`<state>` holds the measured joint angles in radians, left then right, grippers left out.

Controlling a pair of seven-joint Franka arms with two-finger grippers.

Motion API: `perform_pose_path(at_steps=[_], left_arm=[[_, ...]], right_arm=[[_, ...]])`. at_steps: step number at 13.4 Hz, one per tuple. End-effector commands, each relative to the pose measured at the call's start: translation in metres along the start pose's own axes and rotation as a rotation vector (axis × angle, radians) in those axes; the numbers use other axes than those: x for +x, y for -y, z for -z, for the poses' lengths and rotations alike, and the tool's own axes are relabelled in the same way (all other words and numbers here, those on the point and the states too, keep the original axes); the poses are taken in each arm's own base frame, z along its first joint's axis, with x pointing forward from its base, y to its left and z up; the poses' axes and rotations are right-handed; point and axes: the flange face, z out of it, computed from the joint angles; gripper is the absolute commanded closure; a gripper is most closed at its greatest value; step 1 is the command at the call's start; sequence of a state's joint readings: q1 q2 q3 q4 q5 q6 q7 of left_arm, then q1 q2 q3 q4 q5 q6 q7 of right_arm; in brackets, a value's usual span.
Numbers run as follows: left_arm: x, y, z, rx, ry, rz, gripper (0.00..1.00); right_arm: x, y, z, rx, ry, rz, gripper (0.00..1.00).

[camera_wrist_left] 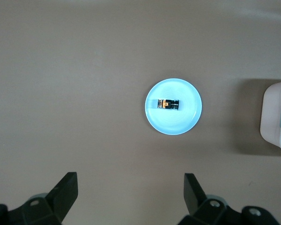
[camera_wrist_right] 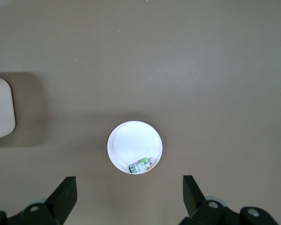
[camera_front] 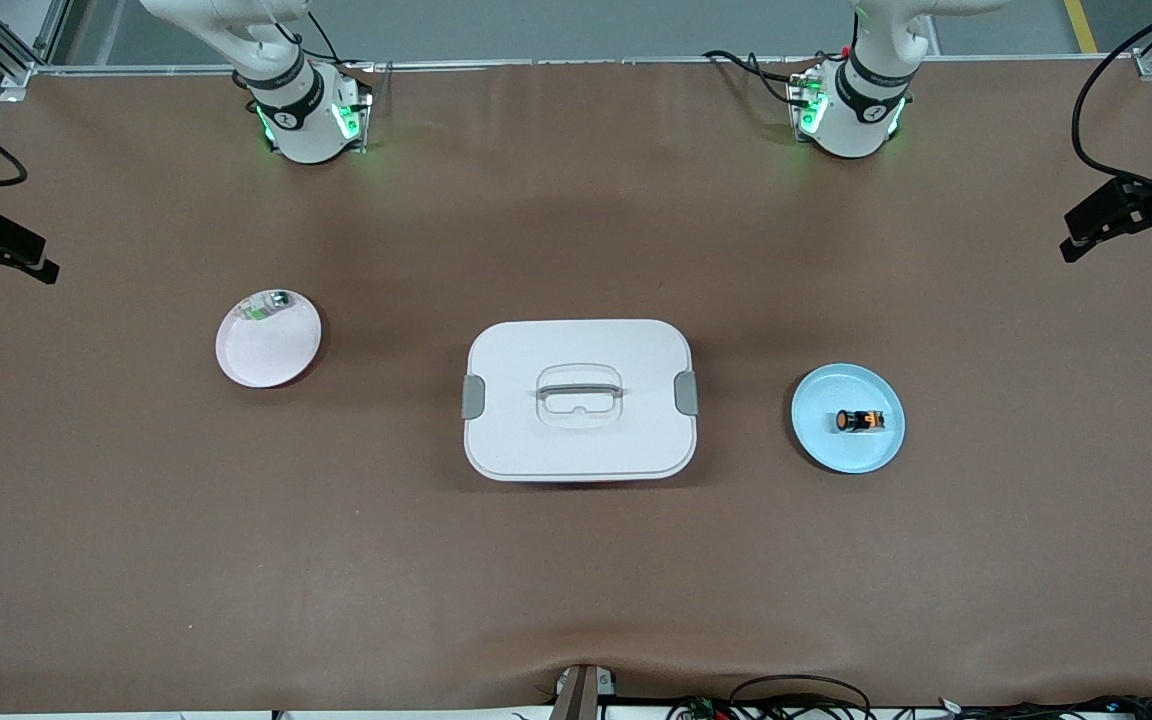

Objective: Transfer orange switch to right arm and place
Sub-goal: 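Move the left gripper toward the black-orange switch on the blue plate, then lower the left gripper over the switch on the blue plate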

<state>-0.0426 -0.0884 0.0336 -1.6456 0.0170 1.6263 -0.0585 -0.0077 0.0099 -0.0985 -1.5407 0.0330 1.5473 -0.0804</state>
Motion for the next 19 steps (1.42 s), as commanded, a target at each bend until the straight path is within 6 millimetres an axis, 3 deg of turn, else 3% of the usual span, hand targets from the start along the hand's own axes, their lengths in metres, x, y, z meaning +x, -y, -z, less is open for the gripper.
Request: perform_pose_path(at_steps=[1,3,9,11,14,19], left_arm=[[0.005,-0.002,-0.001,-0.016,0.010,-0.012,0.00],[0.012,-0.005,-0.021,-0.013,0.048,-0.018,0.00],[0.039,-0.023,-0.111,-0.040,0.194,-0.041,0.00],[0.046,-0.027,-0.139,-0.049,0.170,-0.042,0.00],[0.048,-0.040,-0.204,-0.053,0.122,-0.056,0.00],[0.050,-0.038,-0.282,-0.055,0.131,-0.069,0.00]], right_arm=[[-0.006,0.001,0.004,0.002,-0.011,0.010,0.00],[-0.006,0.001,0.004,0.002,-0.011,0.010,0.00],[-0.007,-0.002,0.006,0.000,-0.016,0.009,0.00],[-0.007,-0.002,0.005,0.001,-0.010,0.004,0.00],[-0.007,-0.004,0.005,0.001,-0.010,-0.006,0.00],[-0.007,-0.002,0.005,0.001,-0.014,-0.061,0.00]])
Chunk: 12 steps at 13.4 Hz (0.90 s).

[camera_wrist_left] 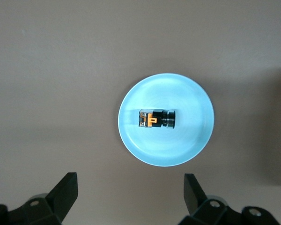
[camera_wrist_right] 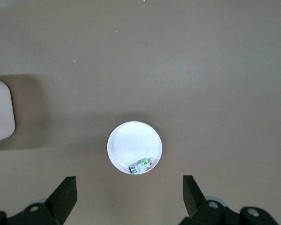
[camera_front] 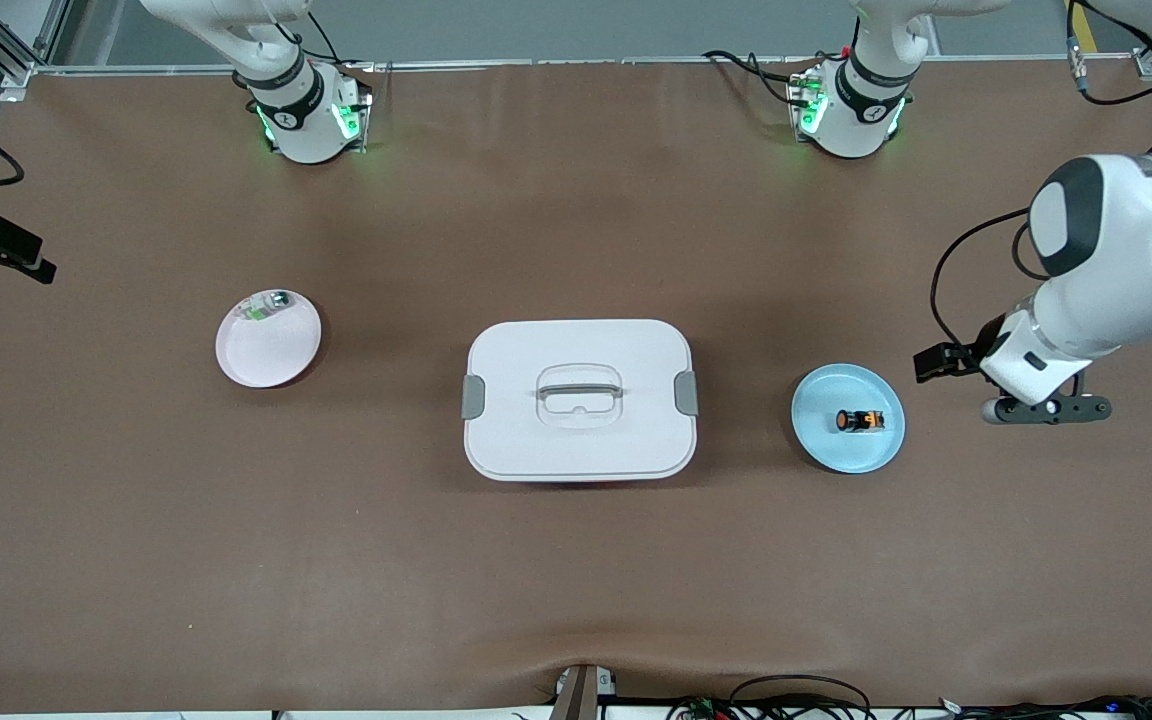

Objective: Transfer orange switch to right arm and place
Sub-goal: 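Lower the left gripper over the switch on the blue plate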

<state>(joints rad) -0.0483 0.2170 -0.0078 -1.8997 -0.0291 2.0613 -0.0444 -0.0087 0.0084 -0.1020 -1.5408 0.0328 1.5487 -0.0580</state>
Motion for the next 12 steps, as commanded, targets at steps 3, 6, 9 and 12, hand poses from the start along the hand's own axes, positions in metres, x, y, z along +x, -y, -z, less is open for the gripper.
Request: perform_pose_path(at_steps=[3,6,9,12], left_arm=[[0.008,-0.003,-0.071,-0.109,0.084,-0.035,0.00],[0.012,0.000,-0.097,-0.139,0.102,-0.086,0.00],[0.021,0.001,-0.124,-0.141,0.080,-0.070,0.00],[0.027,0.002,-0.148,-0.137,0.073,-0.063,0.00]], right_arm=[[-0.006,0.001,0.002,0.001,-0.007,-0.035,0.00],[-0.005,0.001,0.000,0.001,-0.002,-0.034,0.00],[-0.006,0.002,0.003,0.000,-0.008,-0.032,0.00],[-0.006,0.004,0.003,-0.003,-0.008,-0.029,0.00]])
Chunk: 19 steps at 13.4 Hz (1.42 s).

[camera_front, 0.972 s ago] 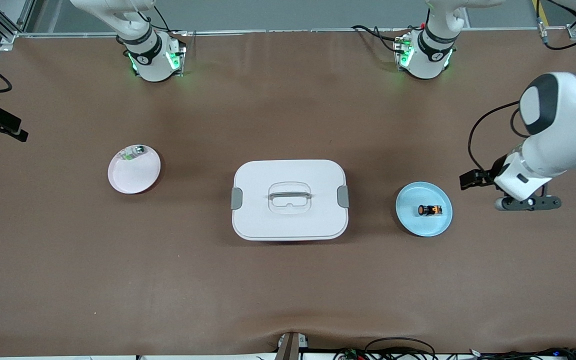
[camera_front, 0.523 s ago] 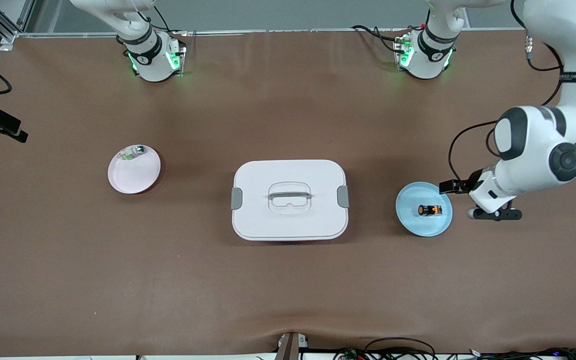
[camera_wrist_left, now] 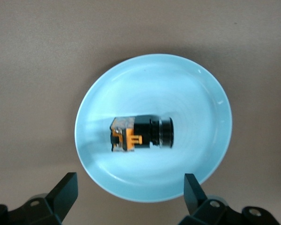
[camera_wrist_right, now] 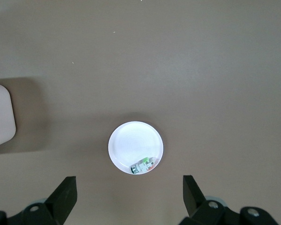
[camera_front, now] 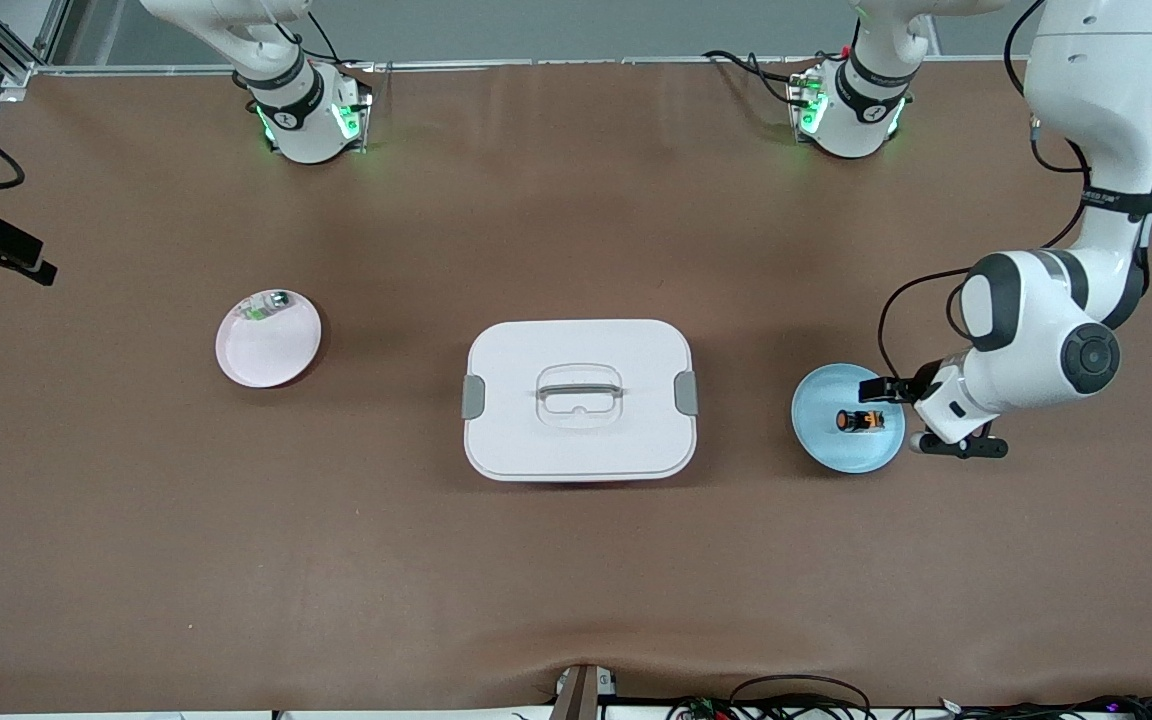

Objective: Transfer orange switch to right arm and place
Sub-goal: 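Lower the left gripper over the switch on the blue plate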

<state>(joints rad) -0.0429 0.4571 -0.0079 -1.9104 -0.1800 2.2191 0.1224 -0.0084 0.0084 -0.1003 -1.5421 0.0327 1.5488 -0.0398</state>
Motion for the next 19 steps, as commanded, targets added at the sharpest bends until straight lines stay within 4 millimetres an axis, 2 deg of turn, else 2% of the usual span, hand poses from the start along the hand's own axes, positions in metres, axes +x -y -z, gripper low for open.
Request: perform_pose_path(at_steps=[1,5,8,19], left_arm=[[0.012,0.001,-0.013,-0.020,-0.011,-0.007,0.00],[0.013,-0.002,-0.031,-0.018,0.004,-0.013,0.00],[0.018,-0.007,-0.036,-0.062,-0.007,0.019,0.00],[0.026,0.001,-0.060,-0.060,-0.006,0.044,0.00]], right_arm=[[-0.006,0.002,0.003,-0.003,-0.009,-0.012,0.00],[-0.005,0.004,0.004,-0.003,-0.013,-0.009,0.00],[-0.004,0.006,0.005,-0.011,-0.024,-0.005,0.00],[-0.003,0.000,0.006,-0.036,-0.036,-0.011,0.00]])
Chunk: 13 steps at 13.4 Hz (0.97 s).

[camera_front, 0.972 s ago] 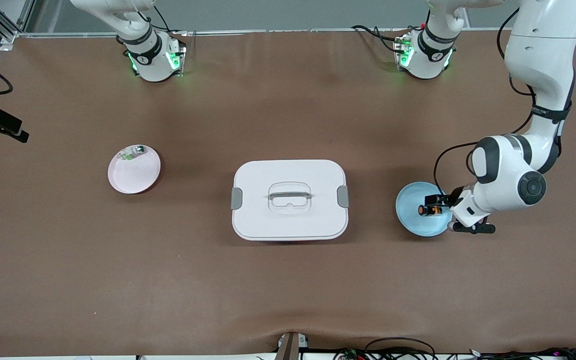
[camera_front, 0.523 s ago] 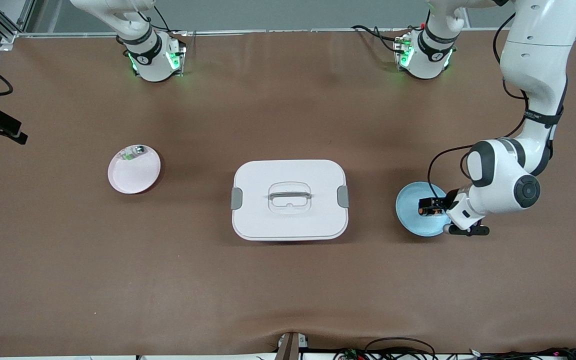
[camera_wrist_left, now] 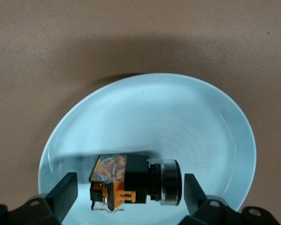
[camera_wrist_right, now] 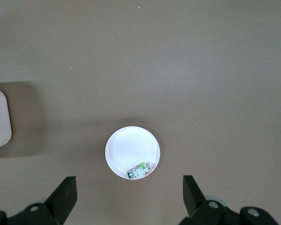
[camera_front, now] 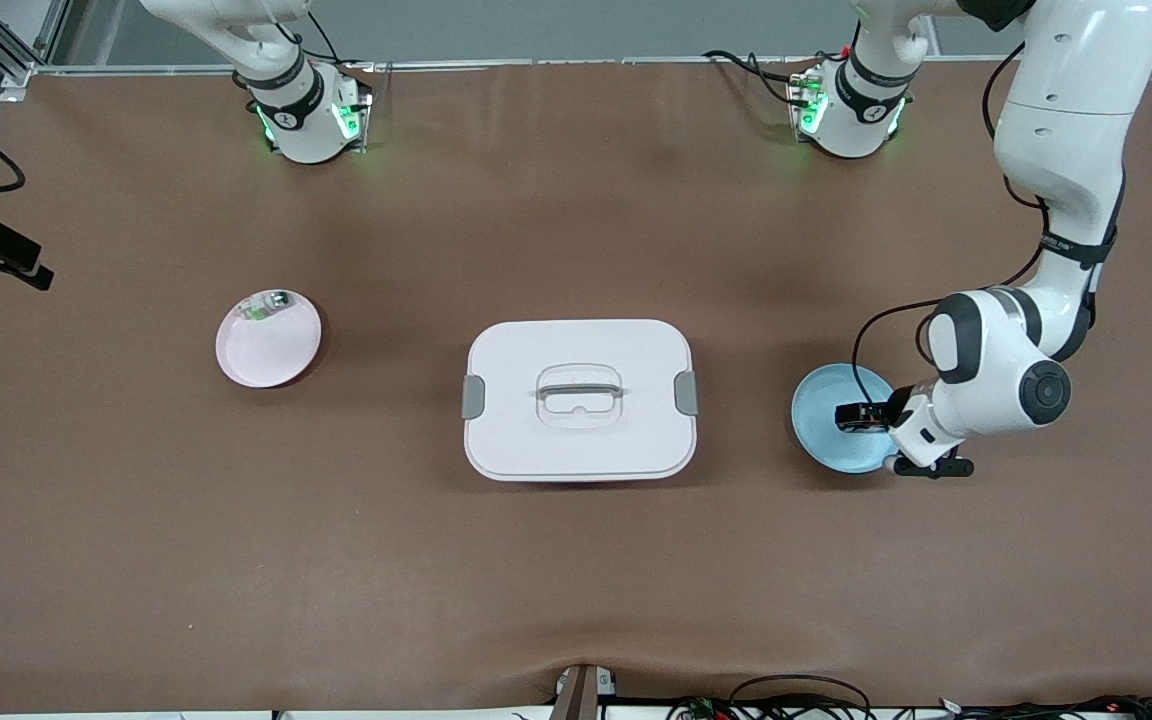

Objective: Transfer orange switch to right arm and place
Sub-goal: 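Close the left gripper on the black-orange switch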

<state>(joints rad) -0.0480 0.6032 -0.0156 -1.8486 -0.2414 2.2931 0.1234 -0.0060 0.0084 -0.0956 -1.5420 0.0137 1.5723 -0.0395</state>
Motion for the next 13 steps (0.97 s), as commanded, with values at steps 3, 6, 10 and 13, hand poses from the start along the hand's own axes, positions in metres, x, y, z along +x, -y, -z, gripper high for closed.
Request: perform_pose_path(at_steps=[3,6,10,13], left_arm=[[0.0049,-0.0022,-0.0018,-0.018,-0.016,0.006,0.00],[0.0039,-0.0030,-0.0033,-0.022,-0.013,0.012,0.25],[0.0038,-0.0042,-0.0026,-0.024,-0.013,0.013,0.72],[0.0036,-0.0032,0.0057,-0.026,-0.017,0.017,0.73]], right_arm=[[-0.0051,-0.0012,0.0043,-0.017,-0.011,-0.016,0.00],[-0.0055,-0.0020,0.0041,-0.017,-0.008,-0.019,0.00],[-0.0050,-0.0029,0.0045,-0.017,-0.013,-0.021,0.00],[-0.0047,-0.0027,0.0048,-0.015,-0.016,-0.022,0.00]])
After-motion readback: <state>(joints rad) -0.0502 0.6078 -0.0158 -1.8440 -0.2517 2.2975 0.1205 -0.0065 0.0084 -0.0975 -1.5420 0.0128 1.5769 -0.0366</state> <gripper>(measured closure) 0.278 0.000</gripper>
